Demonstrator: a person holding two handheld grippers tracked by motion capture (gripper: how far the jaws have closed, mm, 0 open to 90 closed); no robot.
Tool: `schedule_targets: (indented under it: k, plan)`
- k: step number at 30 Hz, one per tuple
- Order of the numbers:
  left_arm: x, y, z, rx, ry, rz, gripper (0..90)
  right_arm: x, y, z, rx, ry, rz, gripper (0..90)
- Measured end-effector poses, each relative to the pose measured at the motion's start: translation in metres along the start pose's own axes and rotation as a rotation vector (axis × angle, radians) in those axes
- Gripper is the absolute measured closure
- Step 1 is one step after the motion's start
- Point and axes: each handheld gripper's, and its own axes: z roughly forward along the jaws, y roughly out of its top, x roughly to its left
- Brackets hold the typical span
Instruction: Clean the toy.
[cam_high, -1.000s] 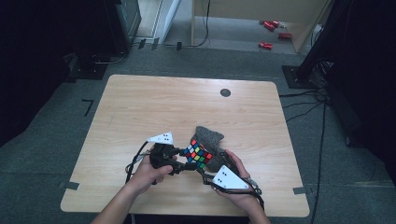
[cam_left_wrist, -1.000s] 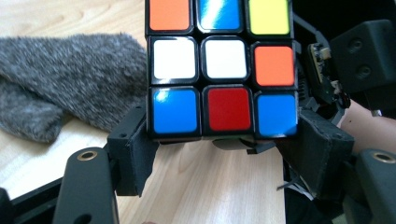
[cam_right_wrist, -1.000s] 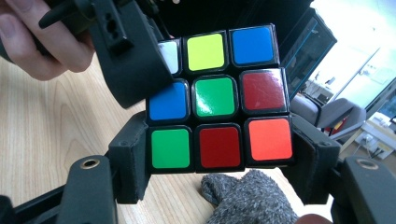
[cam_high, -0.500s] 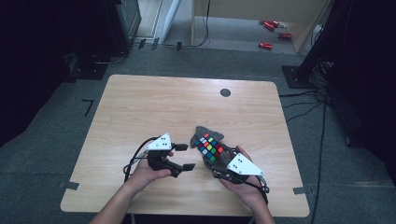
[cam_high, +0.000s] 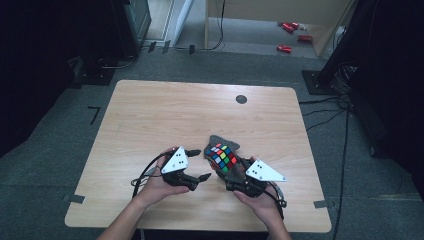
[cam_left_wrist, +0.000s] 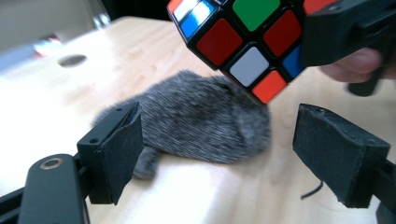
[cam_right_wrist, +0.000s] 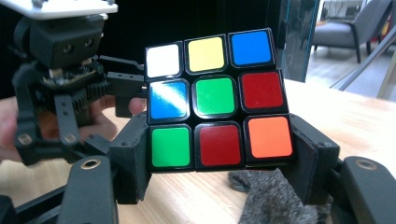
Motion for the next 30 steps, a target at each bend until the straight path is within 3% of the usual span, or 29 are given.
schedule_targets:
  k: [5, 11, 21, 26, 30]
  plan:
    - [-0.008, -0.002, 0.005, -0.019, 0.057, 0.108, 17.1, 0.004, 0.003, 0.003, 0.028, 0.011, 0.072, 33.9]
    - [-0.012, -0.003, 0.007, -0.019, 0.115, 0.178, 17.0, 0.009, 0.005, 0.008, 0.05, 0.028, 0.149, 33.9]
    - [-0.019, -0.001, 0.005, -0.066, 0.131, 0.231, 25.5, 0.008, 0.002, 0.014, 0.114, 0.03, 0.258, 33.8]
    - [-0.021, -0.003, 0.007, -0.038, 0.137, 0.229, 31.3, 0.004, 0.0, 0.015, 0.135, 0.029, 0.3, 33.6]
    - [-0.02, -0.002, 0.006, -0.028, 0.141, 0.205, 32.8, -0.003, -0.002, 0.015, 0.135, 0.059, 0.352, 32.1]
